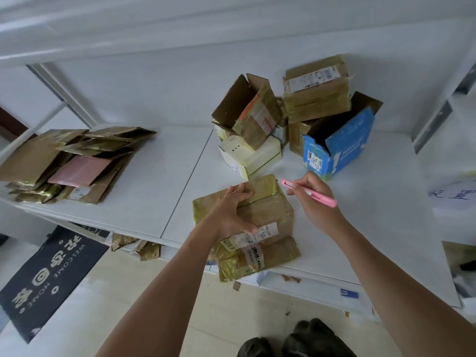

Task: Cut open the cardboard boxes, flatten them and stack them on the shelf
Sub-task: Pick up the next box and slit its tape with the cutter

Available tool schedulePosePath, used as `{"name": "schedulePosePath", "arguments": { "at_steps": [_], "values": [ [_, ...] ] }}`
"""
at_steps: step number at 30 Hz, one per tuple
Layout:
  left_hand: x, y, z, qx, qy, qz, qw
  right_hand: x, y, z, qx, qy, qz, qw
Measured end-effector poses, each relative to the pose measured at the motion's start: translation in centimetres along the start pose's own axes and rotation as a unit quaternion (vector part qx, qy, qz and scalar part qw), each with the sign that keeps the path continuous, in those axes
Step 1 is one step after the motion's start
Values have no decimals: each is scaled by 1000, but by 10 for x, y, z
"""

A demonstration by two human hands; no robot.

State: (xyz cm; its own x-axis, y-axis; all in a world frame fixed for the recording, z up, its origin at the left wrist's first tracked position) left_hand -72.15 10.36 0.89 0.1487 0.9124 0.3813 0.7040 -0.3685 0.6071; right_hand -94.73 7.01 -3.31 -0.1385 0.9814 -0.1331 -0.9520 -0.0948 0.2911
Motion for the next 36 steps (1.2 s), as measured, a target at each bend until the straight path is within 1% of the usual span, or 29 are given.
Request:
{"name": "schedulePosePath", "arguments": {
  "at_steps": [2, 5, 8, 12, 14, 16, 18, 20, 23, 26, 29, 32, 36],
  "values": [
    [-2, 0, 0, -8, 1, 1, 1000, -2, 6, 3, 18, 11, 19, 1000],
    [-2, 0, 2, -15, 0, 0, 1000, 2, 19, 6, 41, 3, 47, 998],
    [-2, 0, 2, -17, -2, -3, 1000, 15, 31, 7, 72, -15, 70, 995],
    [-1, 0, 0, -11, 1, 1, 1000, 39, 42, 0, 89, -12, 113, 990],
    [0, 0, -2, -7, 1, 1, 1000, 45, 48, -2, 89, -23, 106, 990],
    [1, 1, -3, -5, -3, 4, 1000, 43, 49, 1, 76, -22, 65, 995],
    [2, 1, -4, 4, -2, 9, 1000, 34, 44, 8, 63, 0, 21, 998],
    [3, 0, -5, 6, 0, 11, 1000, 23, 34, 15, 51, 21, 6, 998],
    [5, 0, -6, 1, 2, 12, 1000, 6, 17, 20, 41, 21, 19, 999],
    [6, -1, -6, 4, 2, 13, 1000, -1, 7, 18, 56, 9, 34, 998],
    [6, -2, -7, -5, 1, 14, 1000, -1, 10, 15, 73, 20, 52, 996],
    [5, -2, -8, -16, 3, 17, 1000, 7, 20, 14, 108, 11, 83, 991],
    [5, -4, -9, -30, -3, 19, 999, 27, 27, 16, 133, 52, 105, 984]
  ]
}}
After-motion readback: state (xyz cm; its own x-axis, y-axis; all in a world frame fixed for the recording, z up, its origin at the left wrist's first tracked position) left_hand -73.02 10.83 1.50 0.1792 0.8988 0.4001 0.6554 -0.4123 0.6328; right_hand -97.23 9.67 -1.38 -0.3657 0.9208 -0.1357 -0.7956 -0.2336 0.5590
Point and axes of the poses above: each hand's wrist, its own x-axis away from the middle knuckle, its own y-axis out of the back of the hand, z = x × y, the point moved 1 cm from there along -x, towards the middle knuckle, and after that the axes turned 9 degrees about x, right-handed, at the moved point
